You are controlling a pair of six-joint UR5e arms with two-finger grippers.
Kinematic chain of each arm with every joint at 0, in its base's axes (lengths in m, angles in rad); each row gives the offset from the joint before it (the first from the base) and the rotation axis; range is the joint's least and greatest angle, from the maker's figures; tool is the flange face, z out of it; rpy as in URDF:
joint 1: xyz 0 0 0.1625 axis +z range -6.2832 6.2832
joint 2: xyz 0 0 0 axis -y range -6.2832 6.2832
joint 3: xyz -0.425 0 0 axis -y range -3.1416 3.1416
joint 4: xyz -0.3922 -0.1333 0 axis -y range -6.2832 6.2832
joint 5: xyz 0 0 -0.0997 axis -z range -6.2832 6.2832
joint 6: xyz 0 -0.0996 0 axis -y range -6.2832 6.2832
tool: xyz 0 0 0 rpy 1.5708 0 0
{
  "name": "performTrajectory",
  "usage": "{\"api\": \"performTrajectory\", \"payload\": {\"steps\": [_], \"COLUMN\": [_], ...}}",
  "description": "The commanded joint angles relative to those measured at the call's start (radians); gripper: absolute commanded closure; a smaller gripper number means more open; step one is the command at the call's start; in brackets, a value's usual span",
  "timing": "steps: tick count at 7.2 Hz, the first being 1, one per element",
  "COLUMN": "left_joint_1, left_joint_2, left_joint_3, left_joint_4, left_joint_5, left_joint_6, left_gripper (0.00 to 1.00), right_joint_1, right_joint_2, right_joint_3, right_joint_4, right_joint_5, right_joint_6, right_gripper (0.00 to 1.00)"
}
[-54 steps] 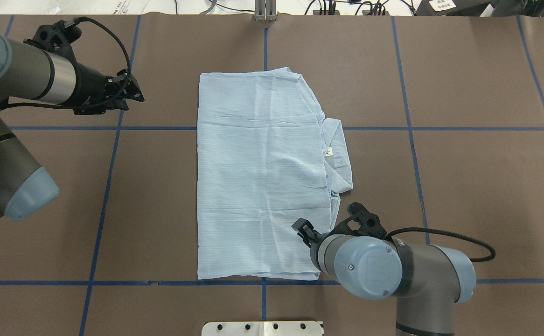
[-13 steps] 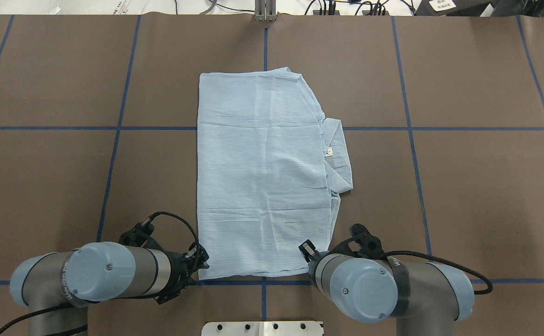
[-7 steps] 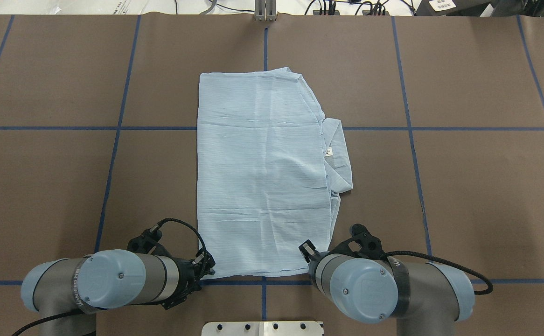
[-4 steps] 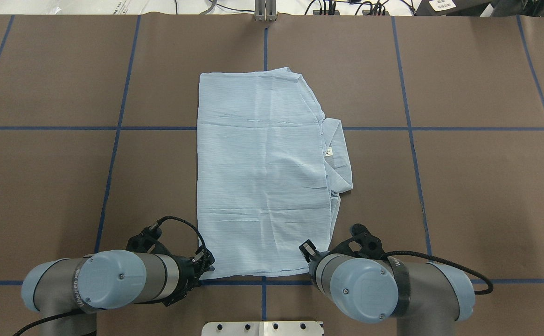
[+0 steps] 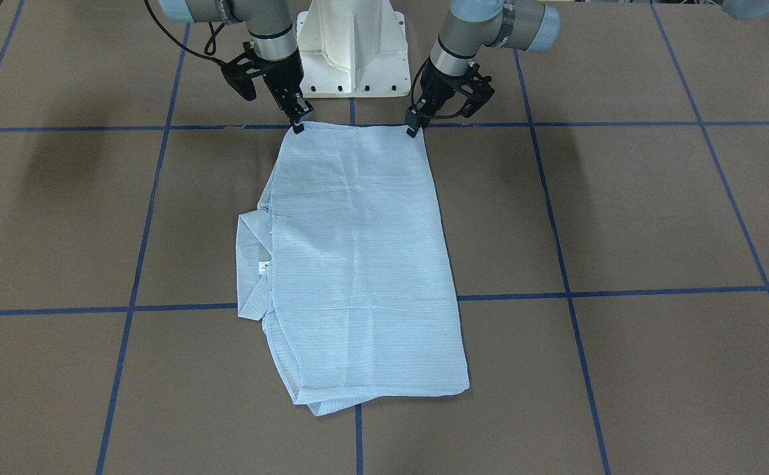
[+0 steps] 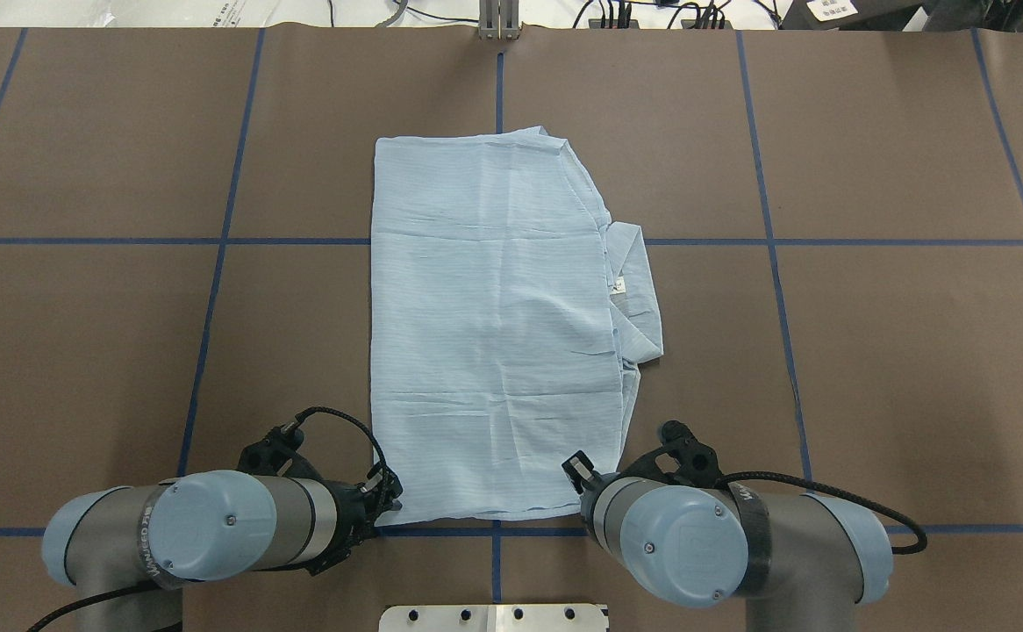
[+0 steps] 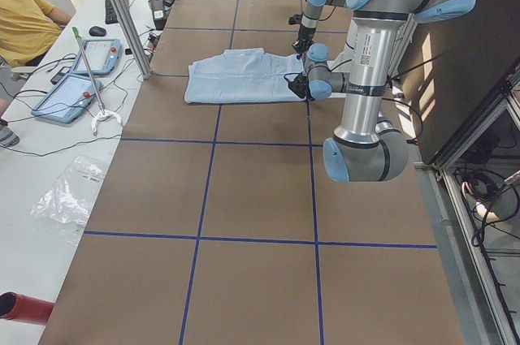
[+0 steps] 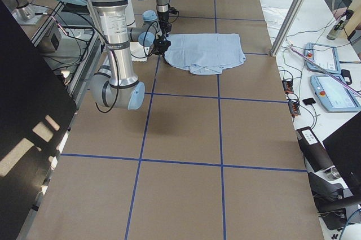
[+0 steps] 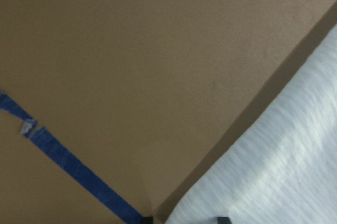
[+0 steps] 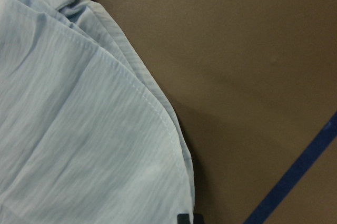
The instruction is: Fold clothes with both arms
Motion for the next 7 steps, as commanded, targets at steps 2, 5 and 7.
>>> {"api": "performTrajectory", "payload": {"steps": [2,5,7], "left_joint_1": [0.001,0.001,0.001], "left_joint_2": [0.000,0.000,0.009], "left_joint_3": [-0.002,-0.017,-0.107], "left_joint_4": [0.000,0.000,0.002], "left_joint_5": [0.002,0.000,-0.003], "left_joint_6": [-0.002,0.009,0.011], "left_gripper": [1.00,1.00,1.00], "right_joint_1": [0.000,-0.002,0.002], "right_joint_2": [0.000,0.002,-0.004], "right_joint_3": [0.000,0.003,0.047], "right_joint_4": [0.000,0.000,-0.003], "right_joint_5": [0.000,0.000,-0.002], "right_joint_6": [0.000,0.002,0.002], "right_gripper": [1.00,1.00,1.00]}}
